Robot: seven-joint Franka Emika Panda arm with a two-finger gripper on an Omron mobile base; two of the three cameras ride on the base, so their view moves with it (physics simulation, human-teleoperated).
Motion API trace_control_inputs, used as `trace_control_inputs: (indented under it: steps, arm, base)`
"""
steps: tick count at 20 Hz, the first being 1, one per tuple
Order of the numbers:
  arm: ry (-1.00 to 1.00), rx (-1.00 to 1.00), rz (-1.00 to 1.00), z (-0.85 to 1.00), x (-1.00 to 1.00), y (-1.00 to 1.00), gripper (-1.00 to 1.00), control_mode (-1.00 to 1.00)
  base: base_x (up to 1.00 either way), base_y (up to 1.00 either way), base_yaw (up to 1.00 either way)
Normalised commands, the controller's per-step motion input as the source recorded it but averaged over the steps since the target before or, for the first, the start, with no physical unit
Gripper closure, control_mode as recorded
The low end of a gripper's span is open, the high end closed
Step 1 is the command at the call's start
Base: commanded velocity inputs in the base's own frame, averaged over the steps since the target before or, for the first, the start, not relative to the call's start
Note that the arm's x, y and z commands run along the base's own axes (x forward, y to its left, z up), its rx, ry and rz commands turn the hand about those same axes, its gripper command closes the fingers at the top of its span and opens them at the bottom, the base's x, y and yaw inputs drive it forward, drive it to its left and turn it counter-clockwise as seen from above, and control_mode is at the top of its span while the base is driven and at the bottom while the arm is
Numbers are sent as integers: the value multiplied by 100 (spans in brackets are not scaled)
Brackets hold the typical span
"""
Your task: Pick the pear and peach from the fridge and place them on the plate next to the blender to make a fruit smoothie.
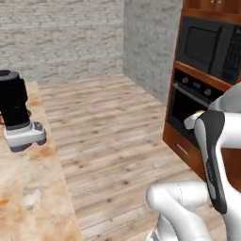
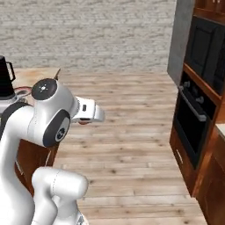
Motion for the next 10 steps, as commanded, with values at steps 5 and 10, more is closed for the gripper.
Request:
trace_control_inputs:
  steps: [5,10]
  arm:
    - [0,0,0,0,0,0,100,100]
    - [0,0,0,0,0,0,100,100]
  base:
    - [100,-20,57]
    - [100,-37,44]
